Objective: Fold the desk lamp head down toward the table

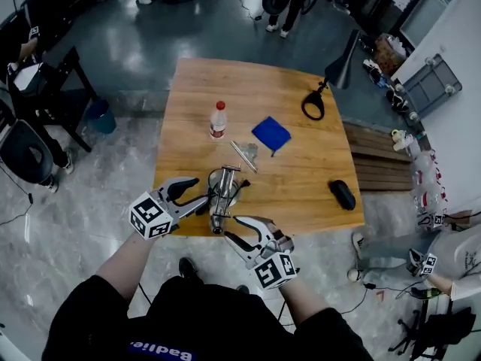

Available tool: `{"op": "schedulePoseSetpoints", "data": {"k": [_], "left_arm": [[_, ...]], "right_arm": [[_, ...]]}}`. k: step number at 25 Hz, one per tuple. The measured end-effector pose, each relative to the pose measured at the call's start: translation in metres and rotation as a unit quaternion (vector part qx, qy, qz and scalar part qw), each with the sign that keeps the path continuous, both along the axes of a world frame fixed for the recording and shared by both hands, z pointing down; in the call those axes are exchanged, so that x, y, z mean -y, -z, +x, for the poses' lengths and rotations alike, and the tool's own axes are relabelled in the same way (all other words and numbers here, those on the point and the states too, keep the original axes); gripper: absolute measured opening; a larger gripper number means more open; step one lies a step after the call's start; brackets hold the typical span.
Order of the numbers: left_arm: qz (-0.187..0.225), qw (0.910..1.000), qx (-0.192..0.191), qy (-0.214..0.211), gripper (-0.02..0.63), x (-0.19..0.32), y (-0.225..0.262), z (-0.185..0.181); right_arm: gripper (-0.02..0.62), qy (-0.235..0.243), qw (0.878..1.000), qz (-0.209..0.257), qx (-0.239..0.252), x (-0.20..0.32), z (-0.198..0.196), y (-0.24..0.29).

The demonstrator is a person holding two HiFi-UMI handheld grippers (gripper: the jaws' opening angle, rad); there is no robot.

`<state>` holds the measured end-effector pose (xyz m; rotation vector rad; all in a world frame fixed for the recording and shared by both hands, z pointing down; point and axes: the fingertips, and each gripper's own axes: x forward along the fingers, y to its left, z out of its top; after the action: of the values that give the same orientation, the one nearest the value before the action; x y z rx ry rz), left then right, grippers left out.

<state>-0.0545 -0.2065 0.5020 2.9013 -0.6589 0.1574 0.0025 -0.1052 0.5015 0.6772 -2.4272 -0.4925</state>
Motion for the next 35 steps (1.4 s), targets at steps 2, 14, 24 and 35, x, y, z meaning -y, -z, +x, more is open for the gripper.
{"op": "schedulePoseSetpoints", "data": {"k": [2,14,24,35], "left_arm": [[0.003,0.9998,-0.004,0.02,0.213,-0.03,0.009,0.004],[-0.03,0.9944,-0.043,0.092,0.178,-0.213,0.057,0.06],[0.008,0.9965,-0.06,0.058,0.009,-0.286,0.116,0.057],[0.014,0.997,-0.071,0.027,0.009,-0.309,0.134,0.061]], "right_arm": [[0.195,0.001,0.999,-0.012,0.033,-0.014,0.006,0.003],[0.153,0.026,0.952,-0.179,0.249,-0.12,0.068,0.043],[0.005,-0.005,0.905,-0.196,0.377,-0.182,0.054,0.111],[0.005,-0.028,0.905,-0.187,0.381,-0.206,0.045,0.122]]}}
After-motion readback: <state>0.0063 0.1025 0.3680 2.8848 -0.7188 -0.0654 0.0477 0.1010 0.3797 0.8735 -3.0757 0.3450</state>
